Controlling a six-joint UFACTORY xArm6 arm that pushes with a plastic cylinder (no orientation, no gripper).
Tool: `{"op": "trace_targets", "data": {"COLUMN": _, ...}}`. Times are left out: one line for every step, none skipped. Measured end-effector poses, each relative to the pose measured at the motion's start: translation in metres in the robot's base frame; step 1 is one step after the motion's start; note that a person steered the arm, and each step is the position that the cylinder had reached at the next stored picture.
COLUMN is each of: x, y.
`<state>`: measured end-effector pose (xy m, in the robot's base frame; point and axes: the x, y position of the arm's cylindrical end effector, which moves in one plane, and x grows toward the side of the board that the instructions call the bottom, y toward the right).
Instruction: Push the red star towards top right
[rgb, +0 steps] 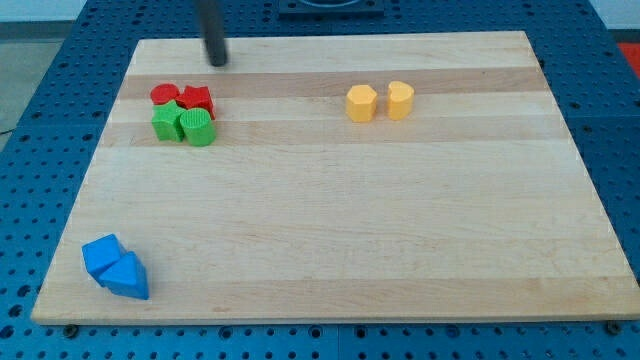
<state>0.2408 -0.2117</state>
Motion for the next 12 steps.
{"op": "trace_targets", "data": {"x": 0.035, "y": -0.072}}
{"op": "trace_targets", "data": {"x": 0.081, "y": -0.093}}
{"op": "trace_targets", "data": {"x": 0.11, "y": -0.075}}
{"op": "trace_targets", "data": {"x": 0.112, "y": -0.016}}
{"op": "trace_targets", "data": {"x": 0.11, "y": 0.045}}
{"op": "trace_targets", "data": {"x": 0.094, "y": 0.086}}
{"op": "trace_targets", "data": {"x": 0.092, "y": 0.081}}
{"op": "trace_targets", "data": {"x": 0.092, "y": 0.047}}
{"op": "trace_targets", "data": {"x": 0.075, "y": 0.044}}
{"op": "trace_targets", "data": {"x": 0.054, "y": 0.106}}
{"op": "trace_targets", "data": {"x": 0.053, "y": 0.189}}
{"op": "trace_targets", "data": {"x": 0.053, "y": 0.208}}
